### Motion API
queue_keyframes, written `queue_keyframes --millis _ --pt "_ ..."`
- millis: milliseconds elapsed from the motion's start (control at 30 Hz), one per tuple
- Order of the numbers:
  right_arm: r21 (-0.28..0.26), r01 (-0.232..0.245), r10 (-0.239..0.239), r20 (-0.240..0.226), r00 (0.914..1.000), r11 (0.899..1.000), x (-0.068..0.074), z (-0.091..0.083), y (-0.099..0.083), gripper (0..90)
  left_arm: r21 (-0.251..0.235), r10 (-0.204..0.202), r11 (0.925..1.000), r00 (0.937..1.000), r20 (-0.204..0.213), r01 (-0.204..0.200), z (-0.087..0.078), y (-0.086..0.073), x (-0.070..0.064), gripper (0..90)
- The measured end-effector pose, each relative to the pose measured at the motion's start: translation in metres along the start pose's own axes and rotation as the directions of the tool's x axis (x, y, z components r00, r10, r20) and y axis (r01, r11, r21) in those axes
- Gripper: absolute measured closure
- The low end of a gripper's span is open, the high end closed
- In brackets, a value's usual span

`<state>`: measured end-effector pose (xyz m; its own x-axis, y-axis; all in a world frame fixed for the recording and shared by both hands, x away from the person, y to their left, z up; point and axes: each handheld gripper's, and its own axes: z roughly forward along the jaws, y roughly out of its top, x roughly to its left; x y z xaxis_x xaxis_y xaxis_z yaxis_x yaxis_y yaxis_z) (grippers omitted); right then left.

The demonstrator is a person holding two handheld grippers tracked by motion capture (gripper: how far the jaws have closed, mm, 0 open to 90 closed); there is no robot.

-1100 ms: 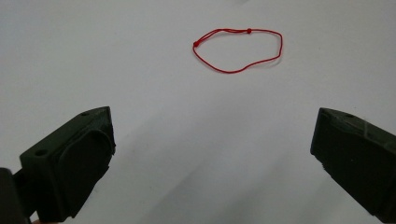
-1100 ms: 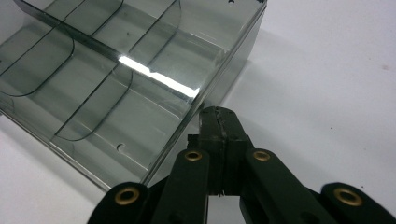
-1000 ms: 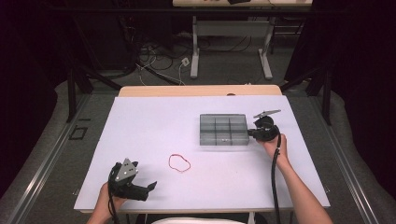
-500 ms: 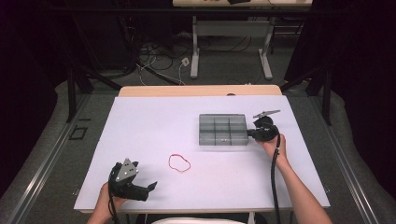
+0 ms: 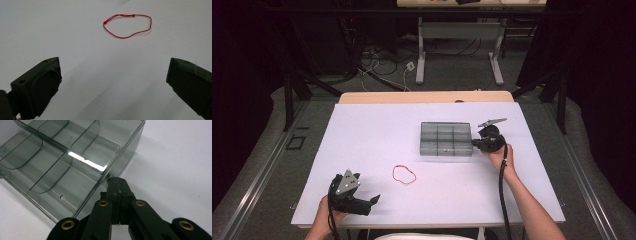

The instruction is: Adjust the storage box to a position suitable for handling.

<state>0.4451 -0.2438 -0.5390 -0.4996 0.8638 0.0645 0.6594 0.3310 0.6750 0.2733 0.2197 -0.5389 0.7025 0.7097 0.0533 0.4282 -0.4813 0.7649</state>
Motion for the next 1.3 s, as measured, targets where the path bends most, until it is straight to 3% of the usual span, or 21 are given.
queue_keyframes --millis 467,900,1033,1300 --pt "0.028 0.012 -0.011 -0.022 0.9997 1.000 0.010 0.006 0.002 90.0 0.002 -0.002 1.0000 1.0000 0.002 0.002 0.000 0.000 0.000 0.0" --pt "0.016 0.050 -0.050 -0.001 0.9988 0.999 0.015 0.016 0.010 90.0 0.002 -0.002 1.0000 1.0000 0.005 0.002 0.000 0.000 0.000 0.0" --pt "0.021 0.029 -0.029 0.011 0.9995 0.999 0.014 0.019 0.013 90.0 0.005 -0.004 1.0000 1.0000 0.003 0.004 0.000 0.000 0.001 0.0" --pt "0.016 0.040 -0.039 -0.008 0.9992 0.999 0.021 0.024 0.018 90.0 -0.001 -0.002 1.0000 1.0000 0.004 0.002 0.000 0.000 0.000 0.0"
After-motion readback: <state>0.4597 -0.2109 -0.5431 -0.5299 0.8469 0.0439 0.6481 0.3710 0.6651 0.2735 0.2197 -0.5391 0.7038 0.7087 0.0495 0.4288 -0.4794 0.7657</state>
